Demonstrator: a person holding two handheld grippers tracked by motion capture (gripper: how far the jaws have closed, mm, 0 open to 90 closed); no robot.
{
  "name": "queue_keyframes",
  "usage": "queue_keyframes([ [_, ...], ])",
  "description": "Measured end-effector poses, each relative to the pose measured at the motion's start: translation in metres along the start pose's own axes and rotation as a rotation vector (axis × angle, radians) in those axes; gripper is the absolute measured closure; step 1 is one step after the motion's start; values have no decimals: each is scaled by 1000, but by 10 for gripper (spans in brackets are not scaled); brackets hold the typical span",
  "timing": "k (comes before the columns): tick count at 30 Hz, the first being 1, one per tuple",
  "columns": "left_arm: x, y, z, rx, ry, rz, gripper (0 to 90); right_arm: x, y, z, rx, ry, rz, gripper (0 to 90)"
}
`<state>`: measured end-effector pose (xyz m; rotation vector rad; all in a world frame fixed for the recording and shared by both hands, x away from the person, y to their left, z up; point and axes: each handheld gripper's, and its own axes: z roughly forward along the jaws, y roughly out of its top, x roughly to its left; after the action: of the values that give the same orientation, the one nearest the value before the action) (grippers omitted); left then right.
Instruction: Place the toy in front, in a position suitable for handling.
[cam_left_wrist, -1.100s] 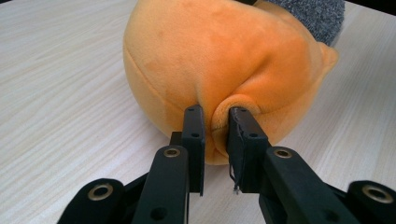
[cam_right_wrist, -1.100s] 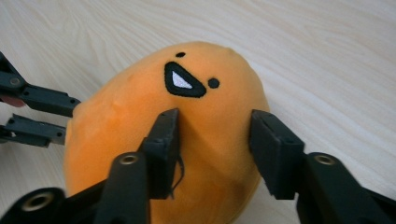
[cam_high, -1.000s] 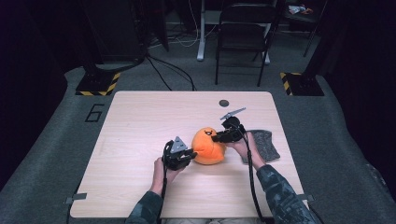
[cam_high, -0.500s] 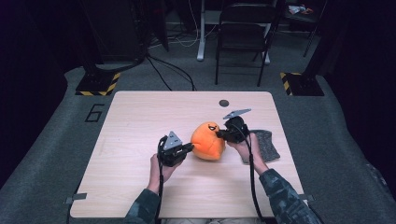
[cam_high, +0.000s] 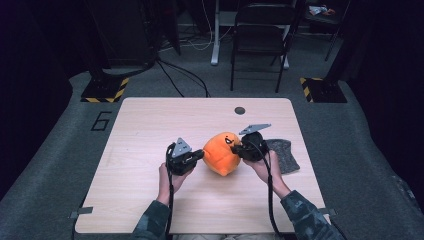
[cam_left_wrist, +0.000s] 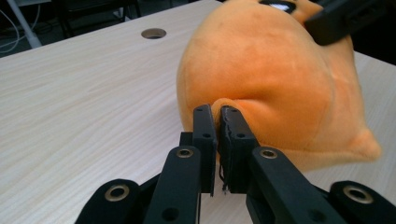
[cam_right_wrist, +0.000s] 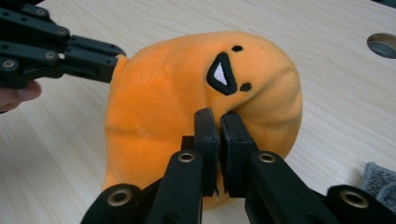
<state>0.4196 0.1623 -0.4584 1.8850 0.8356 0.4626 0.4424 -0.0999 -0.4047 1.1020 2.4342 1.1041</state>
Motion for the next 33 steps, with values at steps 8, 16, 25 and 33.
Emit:
queue_keyframes([
  [8,7,-3,14,56,1,-30,855,1,-13,11,36,14,33,865],
  [16,9,-10,25,97,20,-61,816,-9,-25,27,58,20,78,757],
  [25,11,-2,18,100,54,-102,448,-22,-23,7,-12,9,110,252],
  [33,5,11,10,78,103,-99,248,-58,-39,-25,-63,-52,147,150],
])
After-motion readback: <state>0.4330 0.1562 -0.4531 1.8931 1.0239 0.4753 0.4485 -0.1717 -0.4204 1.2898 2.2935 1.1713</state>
